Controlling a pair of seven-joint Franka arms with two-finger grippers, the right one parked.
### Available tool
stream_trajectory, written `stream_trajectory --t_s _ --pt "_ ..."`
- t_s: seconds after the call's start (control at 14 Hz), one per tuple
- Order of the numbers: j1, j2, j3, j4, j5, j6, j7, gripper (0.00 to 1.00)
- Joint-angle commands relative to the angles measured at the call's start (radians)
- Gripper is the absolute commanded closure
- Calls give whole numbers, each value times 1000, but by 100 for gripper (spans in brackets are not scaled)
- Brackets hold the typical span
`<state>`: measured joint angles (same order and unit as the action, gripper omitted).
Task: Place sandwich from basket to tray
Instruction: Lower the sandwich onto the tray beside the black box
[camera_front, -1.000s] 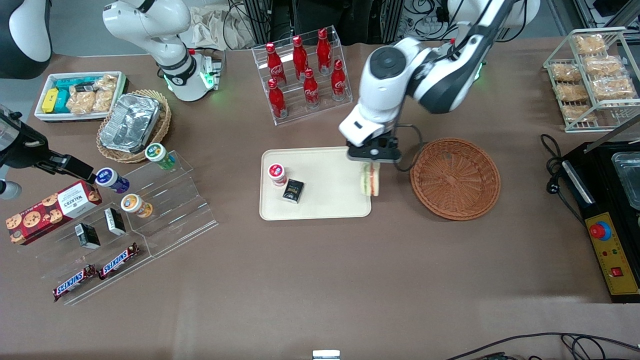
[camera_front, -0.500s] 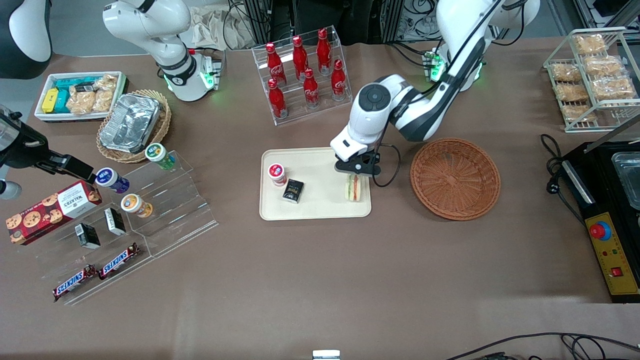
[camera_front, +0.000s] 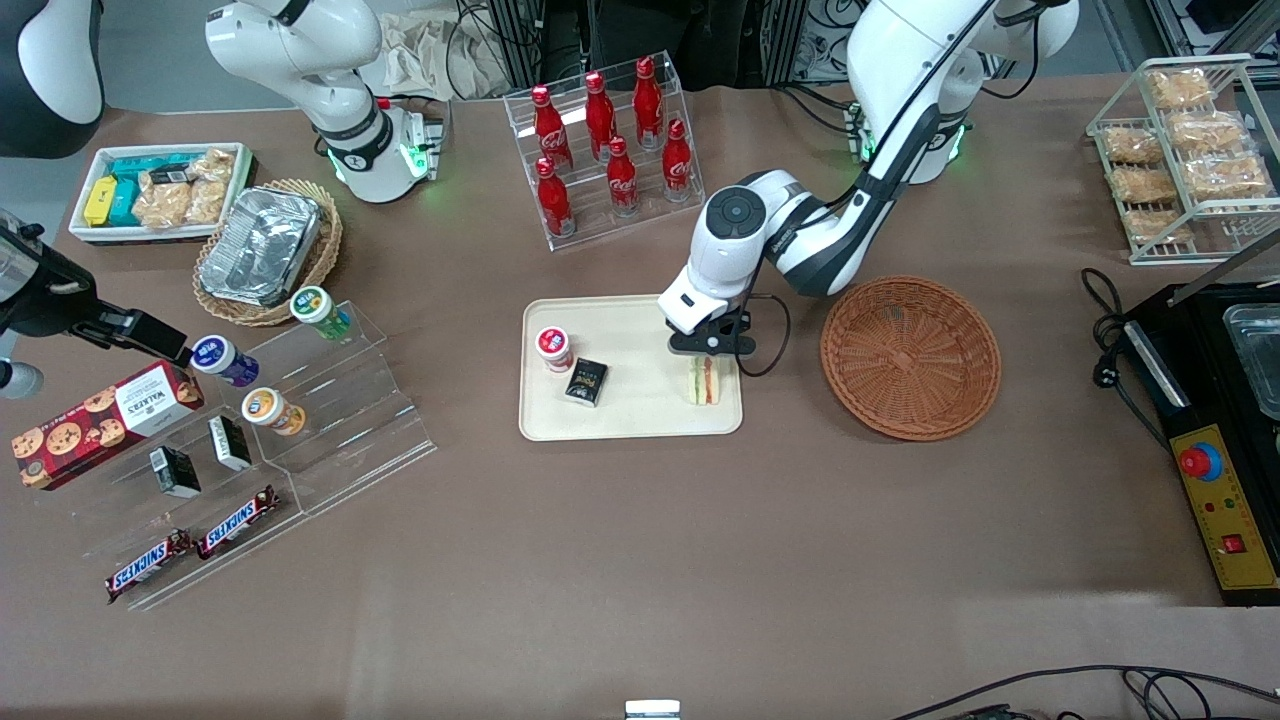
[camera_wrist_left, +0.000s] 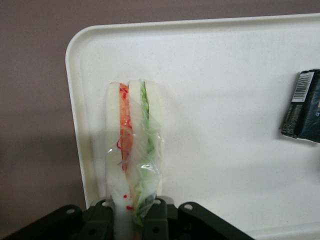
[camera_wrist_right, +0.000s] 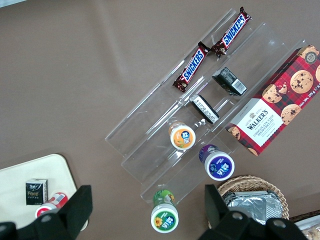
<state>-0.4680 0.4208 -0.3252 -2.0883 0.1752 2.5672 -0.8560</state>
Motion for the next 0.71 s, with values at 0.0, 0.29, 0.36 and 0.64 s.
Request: stream_trajectory --t_s 0.0,0.29,0.36,0.64 --pt "-15 1 23 -1 27 19 -28 5" --pt "-5 -19 26 2 46 13 -28 1" --pt "-3 -45 26 7 46 5 -28 1" --pt "57 -154 26 124 17 -238 -24 1"
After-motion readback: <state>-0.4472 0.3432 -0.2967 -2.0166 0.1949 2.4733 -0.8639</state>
